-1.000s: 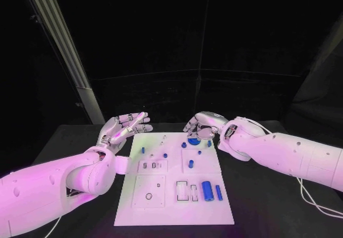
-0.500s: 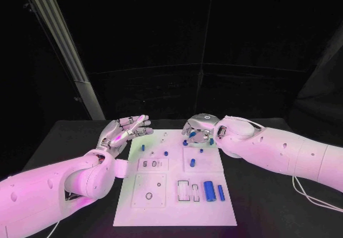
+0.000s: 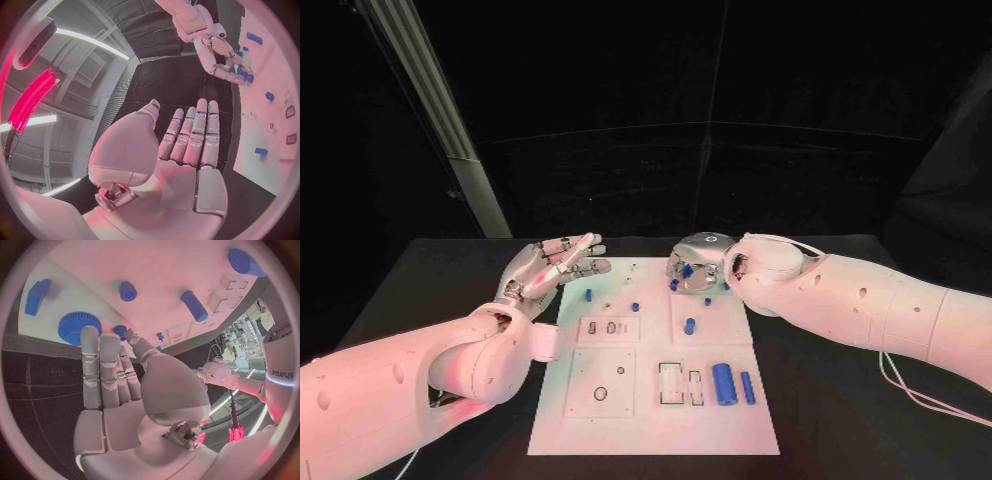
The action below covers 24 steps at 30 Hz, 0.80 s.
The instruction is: Assemble the parts on the task board
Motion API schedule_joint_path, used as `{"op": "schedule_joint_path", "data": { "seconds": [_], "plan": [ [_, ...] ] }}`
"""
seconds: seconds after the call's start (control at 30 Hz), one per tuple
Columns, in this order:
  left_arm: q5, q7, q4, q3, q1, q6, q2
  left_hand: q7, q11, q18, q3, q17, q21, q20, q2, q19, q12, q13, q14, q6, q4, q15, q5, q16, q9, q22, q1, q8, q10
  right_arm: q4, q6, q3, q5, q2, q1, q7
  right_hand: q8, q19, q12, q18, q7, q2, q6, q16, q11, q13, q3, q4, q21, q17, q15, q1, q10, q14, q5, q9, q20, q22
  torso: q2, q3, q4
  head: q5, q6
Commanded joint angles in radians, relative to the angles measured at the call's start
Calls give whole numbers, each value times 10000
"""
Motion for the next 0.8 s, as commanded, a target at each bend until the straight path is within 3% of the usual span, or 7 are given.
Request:
{"op": "schedule_joint_path", "data": {
  "seconds": [0.03,0.53,0.8],
  "plan": [
    [-16,-4,24,7,16,205,-33,474,49,45,-8,-9,-60,22,126,38,-67,-17,-41,20,-74,21,-28,-56,-10,-16,8,-54,26,-29,365,11,-138,21,30,-106,-50,155,0,-163,-12,-22,75,642,16,7,170,11,531,656,87,-91,90,162,62,3,19,630,19,1,11,13,-32],
    [-16,-60,15,7,27,264,-65,475,55,42,-2,-20,-85,28,152,26,-90,-18,-63,14,-97,30,-23,-93,-11,-37,26,-75,9,-56,290,11,-144,97,32,-81,-11,379,25,-299,-65,159,326,1725,-37,9,809,134,1445,1787,63,-135,290,120,8,20,21,1750,102,8,20,4,-37],
    [-16,-90,-23,7,30,282,-47,476,58,41,3,-25,-96,31,169,22,-100,-18,-71,11,-110,34,-21,-108,-11,-47,37,-84,3,-119,402,11,-144,168,32,-43,-20,346,16,-313,-92,110,428,1927,-63,9,1085,225,1634,1928,51,-222,403,62,-48,19,14,1914,113,8,30,-6,-92]
  ]
}}
